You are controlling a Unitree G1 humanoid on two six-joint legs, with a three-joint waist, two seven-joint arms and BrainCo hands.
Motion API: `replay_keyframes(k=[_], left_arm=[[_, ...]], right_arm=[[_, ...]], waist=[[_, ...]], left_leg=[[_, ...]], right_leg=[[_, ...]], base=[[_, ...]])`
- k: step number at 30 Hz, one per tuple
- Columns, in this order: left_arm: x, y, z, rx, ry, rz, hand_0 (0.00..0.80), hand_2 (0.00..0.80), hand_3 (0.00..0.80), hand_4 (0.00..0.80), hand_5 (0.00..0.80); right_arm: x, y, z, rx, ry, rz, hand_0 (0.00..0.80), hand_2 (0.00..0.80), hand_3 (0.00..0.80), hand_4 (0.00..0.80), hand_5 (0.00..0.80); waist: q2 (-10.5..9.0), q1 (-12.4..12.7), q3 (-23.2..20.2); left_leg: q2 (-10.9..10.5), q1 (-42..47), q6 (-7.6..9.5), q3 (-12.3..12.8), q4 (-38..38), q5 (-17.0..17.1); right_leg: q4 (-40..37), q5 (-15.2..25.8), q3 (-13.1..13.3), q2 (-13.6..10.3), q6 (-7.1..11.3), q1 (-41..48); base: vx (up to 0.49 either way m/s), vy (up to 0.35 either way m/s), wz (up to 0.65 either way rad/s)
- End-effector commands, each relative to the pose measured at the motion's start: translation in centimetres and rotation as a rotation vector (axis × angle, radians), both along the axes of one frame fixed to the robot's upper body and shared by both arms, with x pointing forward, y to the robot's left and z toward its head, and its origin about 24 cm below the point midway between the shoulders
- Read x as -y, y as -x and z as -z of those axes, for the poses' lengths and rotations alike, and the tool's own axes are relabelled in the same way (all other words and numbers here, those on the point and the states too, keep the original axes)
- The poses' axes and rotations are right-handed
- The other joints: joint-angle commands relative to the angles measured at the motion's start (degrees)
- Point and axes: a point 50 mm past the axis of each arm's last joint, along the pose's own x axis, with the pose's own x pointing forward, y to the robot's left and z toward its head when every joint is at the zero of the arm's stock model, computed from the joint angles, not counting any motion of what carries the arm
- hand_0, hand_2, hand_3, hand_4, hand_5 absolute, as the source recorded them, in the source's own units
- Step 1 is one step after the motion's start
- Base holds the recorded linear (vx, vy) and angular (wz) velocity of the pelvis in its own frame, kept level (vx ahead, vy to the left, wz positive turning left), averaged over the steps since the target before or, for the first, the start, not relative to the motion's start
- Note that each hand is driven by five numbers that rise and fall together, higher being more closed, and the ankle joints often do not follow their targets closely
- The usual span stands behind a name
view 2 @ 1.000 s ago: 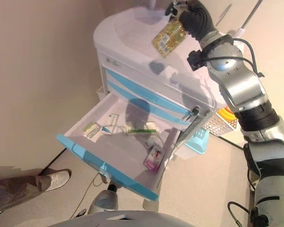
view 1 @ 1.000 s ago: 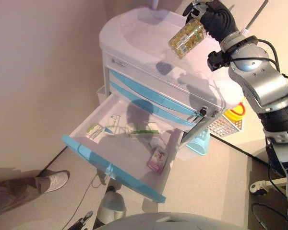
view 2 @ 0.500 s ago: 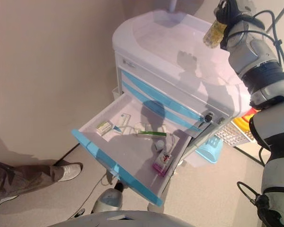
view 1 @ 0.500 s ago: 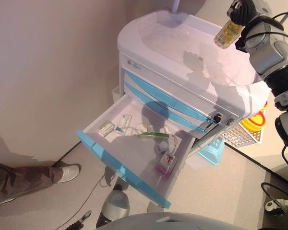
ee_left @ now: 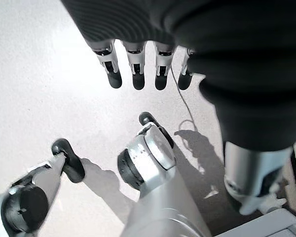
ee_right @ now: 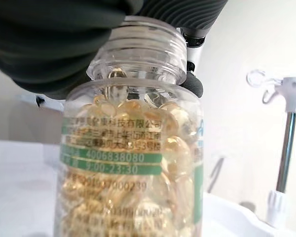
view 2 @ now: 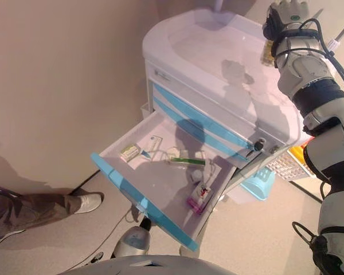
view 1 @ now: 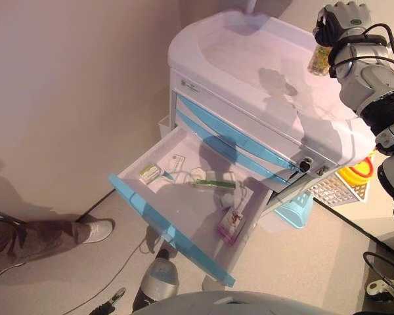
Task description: Open the drawer and pick up the medicine
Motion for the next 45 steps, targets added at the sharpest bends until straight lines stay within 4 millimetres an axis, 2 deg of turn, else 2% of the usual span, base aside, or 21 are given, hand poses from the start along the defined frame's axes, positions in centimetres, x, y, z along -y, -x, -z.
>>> replay_keyframes(k=[1, 5, 11, 19, 20, 21, 22, 30, 45], left_arm=[[-0.8, 0.6, -0.3, -0.012, -0.055, 0.072, 0.000, 0.000, 0.000, 0.000, 0.000], [-0.5, -0.1, -0.2, 0.008, -0.063, 0.098, 0.000, 0.000, 0.000, 0.000, 0.000], [-0.6, -0.3, -0.2, 0.000, -0.061, 0.103, 0.000, 0.000, 0.000, 0.000, 0.000], [-1.0, 0.4, -0.3, -0.018, -0.048, 0.100, 0.000, 0.000, 0.000, 0.000, 0.000], [-0.9, 0.5, -0.3, -0.018, -0.046, 0.099, 0.000, 0.000, 0.000, 0.000, 0.000], [-1.0, 0.4, -0.3, -0.015, -0.042, 0.100, 0.000, 0.000, 0.000, 0.000, 0.000], [-1.0, 0.4, -0.3, -0.015, -0.042, 0.100, 0.000, 0.000, 0.000, 0.000, 0.000], [-0.6, 0.6, -0.2, -0.012, -0.019, 0.096, 0.000, 0.000, 0.000, 0.000, 0.000], [-0.5, 1.2, -0.2, -0.027, -0.009, 0.073, 0.000, 0.000, 0.000, 0.000, 0.000]], right_arm=[[0.3, 0.2, -0.8, 0.069, 0.006, 0.011, 0.800, 0.800, 0.800, 0.800, 0.800], [0.7, -0.4, 2.0, 0.035, -0.140, 0.022, 0.800, 0.800, 0.800, 0.800, 0.800], [1.8, -0.7, 4.4, 0.007, -0.272, 0.054, 0.800, 0.800, 0.800, 0.800, 0.800], [2.4, -0.7, 5.7, -0.016, -0.288, 0.072, 0.800, 0.800, 0.800, 0.800, 0.800], [2.5, -0.6, 5.7, -0.012, -0.289, 0.072, 0.521, 0.521, 0.521, 0.521, 0.521], [2.4, -0.6, 5.5, -0.001, -0.282, 0.066, 0.085, 0.085, 0.085, 0.085, 0.085], [2.4, -0.6, 5.5, 0.000, -0.282, 0.066, 0.000, 0.000, 0.000, 0.000, 0.000], [1.1, -0.5, 3.9, 0.083, -0.231, 0.010, 0.000, 0.000, 0.000, 0.000, 0.000], [-1.2, 0.8, -2.6, 0.252, -0.148, -0.077, 0.000, 0.000, 0.000, 0.000, 0.000]], waist=[[-0.70, 2.1, -0.6], [-0.87, 2.4, -0.2], [-0.31, 2.6, 0.1], [0.60, 2.5, -0.1], [0.63, 2.5, -0.1], [0.70, 2.4, -0.1], [0.69, 2.4, -0.1], [0.96, 1.6, -0.4], [0.28, -0.4, -1.3]], left_leg=[[-0.5, 3.1, 3.27, -2.4, 0.4, -5.5], [-0.4, 3.2, 3.36, -2.5, 0.5, -5.7], [-0.4, 3.2, 3.43, -2.5, 0.4, -5.6], [-0.4, 3.3, 3.43, -2.7, 0.1, -5.4], [-0.4, 3.3, 3.42, -2.7, 0.2, -5.4], [-0.4, 3.3, 3.40, -2.6, 0.2, -5.5], [-0.4, 3.3, 3.40, -2.6, 0.2, -5.5], [-0.2, 3.5, 3.30, -1.9, 0.1, -5.5], [0.3, 4.4, 3.03, -0.4, -0.4, -5.5]], right_leg=[[4.7, 6.0, -1.6, -4.1, 1.77, -4.6], [4.7, 6.0, -1.4, -3.9, 1.84, -4.4], [4.5, 6.2, -1.4, -3.9, 1.88, -4.3], [4.6, 6.1, -1.3, -4.1, 1.92, -4.4], [4.6, 6.1, -1.2, -4.1, 1.89, -4.4], [4.6, 6.1, -1.2, -4.2, 1.91, -4.5], [4.6, 6.0, -1.2, -4.2, 1.91, -4.5], [4.9, 6.0, -0.9, -4.4, 1.88, -4.9], [5.0, 6.1, -0.1, -4.3, 1.68, -5.5]], base=[[0.000, 0.000, 0.00], [0.008, -0.016, 0.00], [0.000, 0.000, 0.00], [0.000, 0.000, 0.00], [0.000, 0.000, 0.00], [0.000, 0.000, 0.00], [0.000, 0.000, 0.00], [0.000, 0.000, 0.00], [-0.004, 0.002, -0.02]])
